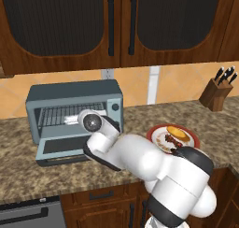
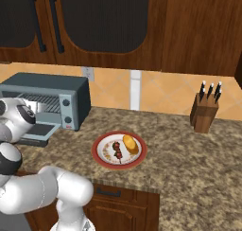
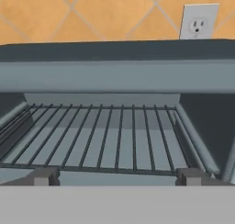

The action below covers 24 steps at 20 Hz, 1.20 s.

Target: Pick up the kebab skewer and baguette bread, and place them inside the toaster oven. Close the toaster oven door and start by setting the timer.

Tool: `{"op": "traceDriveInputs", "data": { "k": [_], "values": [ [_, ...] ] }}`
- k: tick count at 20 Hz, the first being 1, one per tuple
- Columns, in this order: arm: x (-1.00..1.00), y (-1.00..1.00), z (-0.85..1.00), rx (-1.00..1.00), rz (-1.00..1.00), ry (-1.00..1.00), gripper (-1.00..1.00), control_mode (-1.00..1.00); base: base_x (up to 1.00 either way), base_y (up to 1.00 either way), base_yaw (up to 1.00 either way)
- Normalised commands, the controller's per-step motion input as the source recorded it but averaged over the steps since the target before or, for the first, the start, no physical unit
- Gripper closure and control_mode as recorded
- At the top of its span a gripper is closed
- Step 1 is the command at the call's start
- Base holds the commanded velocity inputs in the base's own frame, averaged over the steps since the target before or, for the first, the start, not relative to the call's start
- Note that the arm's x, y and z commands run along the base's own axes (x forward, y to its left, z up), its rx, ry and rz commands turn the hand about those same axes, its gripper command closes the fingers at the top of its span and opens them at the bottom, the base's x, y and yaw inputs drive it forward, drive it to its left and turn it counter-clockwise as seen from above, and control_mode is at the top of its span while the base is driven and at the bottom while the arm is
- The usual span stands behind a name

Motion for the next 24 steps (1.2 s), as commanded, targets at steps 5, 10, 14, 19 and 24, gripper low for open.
{"op": "traceDriveInputs", "data": {
  "k": [5, 10, 14, 19, 24],
  "values": [
    [0.31, 0.0, -0.09, 0.0, 0.0, 0.0, -1.0, -1.0, 0.0, 0.0, 0.0],
    [0.29, 0.02, 0.0, 0.0, 0.0, 0.05, -1.0, -1.0, 0.0, 0.0, 0.0],
    [0.26, 0.08, -0.01, 0.0, 0.0, 0.05, -1.0, -1.0, 0.0, 0.0, 0.0],
    [0.15, 0.07, -0.01, 0.0, 0.0, 0.06, -1.0, -1.0, 0.0, 0.0, 0.0],
    [0.0, 0.0, -0.13, 0.0, 0.0, 0.1, -1.0, -1.0, 0.0, 0.0, 0.0]
  ]
}}
